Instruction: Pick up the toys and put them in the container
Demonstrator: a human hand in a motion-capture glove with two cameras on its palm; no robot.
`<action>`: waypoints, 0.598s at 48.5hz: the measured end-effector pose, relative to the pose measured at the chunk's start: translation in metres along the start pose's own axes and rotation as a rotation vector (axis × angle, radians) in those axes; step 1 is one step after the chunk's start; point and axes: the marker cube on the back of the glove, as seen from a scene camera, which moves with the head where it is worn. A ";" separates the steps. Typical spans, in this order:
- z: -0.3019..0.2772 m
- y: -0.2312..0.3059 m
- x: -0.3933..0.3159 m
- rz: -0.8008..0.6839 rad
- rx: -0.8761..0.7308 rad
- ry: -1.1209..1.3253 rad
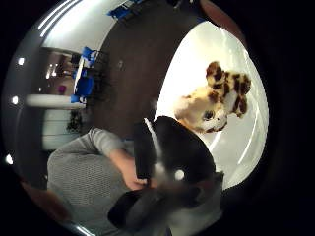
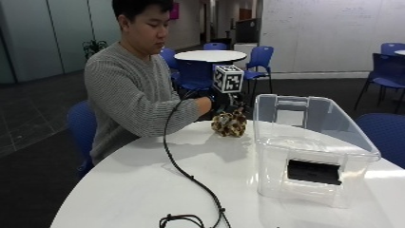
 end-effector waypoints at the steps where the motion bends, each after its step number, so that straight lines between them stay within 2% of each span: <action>1: 0.010 -0.004 -0.002 0.008 -0.027 0.009; 6: 0.060 -0.014 -0.001 0.030 -0.152 0.054; 10: 0.088 -0.018 -0.004 0.040 -0.165 0.054; 22: 0.088 -0.019 -0.007 0.035 -0.137 0.115; 29: 0.088 -0.022 -0.013 0.005 -0.060 0.127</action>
